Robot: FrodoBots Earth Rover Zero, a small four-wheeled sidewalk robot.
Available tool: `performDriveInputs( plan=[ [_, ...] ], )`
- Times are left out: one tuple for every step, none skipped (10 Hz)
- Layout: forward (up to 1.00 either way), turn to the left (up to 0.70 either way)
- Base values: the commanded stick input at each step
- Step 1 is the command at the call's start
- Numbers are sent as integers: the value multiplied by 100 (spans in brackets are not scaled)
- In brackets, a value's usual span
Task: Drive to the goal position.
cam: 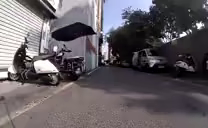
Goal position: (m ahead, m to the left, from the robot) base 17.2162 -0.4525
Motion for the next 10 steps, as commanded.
performDriveInputs(
  plan=[
    [70,0],
    [70,0],
    [70,0],
    [70,0],
    [70,0],
    [70,0],
    [70,0],
    [70,0],
    [70,0],
    [70,0]
  ],
)
